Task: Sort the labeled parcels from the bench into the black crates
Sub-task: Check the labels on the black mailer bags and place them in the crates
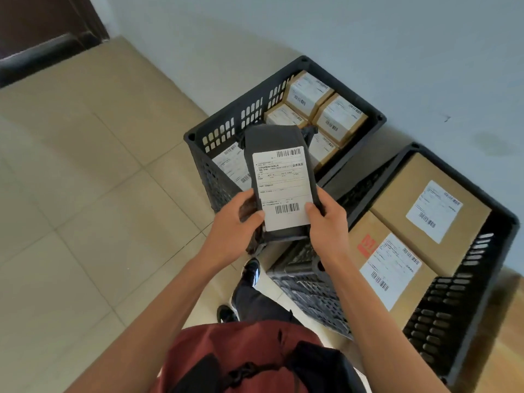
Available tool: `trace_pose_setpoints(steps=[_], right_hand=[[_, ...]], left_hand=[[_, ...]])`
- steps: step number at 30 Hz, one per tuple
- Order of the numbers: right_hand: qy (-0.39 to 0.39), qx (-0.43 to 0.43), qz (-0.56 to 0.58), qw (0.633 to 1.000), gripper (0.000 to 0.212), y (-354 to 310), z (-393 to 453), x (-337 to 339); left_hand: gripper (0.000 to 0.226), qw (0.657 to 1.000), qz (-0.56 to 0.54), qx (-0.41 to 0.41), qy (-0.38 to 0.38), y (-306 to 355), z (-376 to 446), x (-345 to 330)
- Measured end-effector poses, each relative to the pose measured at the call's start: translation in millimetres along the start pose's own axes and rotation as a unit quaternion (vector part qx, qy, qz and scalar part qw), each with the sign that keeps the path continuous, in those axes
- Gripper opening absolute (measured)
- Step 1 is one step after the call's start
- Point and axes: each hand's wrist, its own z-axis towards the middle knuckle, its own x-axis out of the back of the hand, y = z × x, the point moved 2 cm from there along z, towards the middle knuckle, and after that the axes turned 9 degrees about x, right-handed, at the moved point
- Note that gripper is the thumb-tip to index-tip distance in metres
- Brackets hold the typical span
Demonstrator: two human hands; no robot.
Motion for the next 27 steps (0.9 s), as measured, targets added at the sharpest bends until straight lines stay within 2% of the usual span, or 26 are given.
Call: trace_pose_setpoints(steps=[8, 12, 16, 20, 27], right_hand=[[-0.001, 0.019, -0.052, 0.998, 0.046, -6, 95, -6], [-0.018, 0.023, -0.1, 0.995, 0.045, 2, 146, -9], [-0.056, 0.01, -0.142, 0.988, 0.044, 13, 193, -15], [-0.08, 0.002, -0.178, 0.981, 0.041, 24, 236, -28], [-0.119, -0.03, -0.21, 0.97, 0.046, 49, 286, -56]], left_hand=[[0.039, 0.998, 0.049, 0.039, -0.032, 44, 85, 7], [0.045, 0.994, 0.03, 0.079, -0.075, 56, 127, -2], [0.054, 0.983, 0.024, 0.134, -0.125, 49, 172, -11], [0.052, 0.972, 0.022, 0.164, -0.169, 40, 212, -13], [0.052, 0.956, 0.02, 0.212, -0.201, 25, 255, -6]])
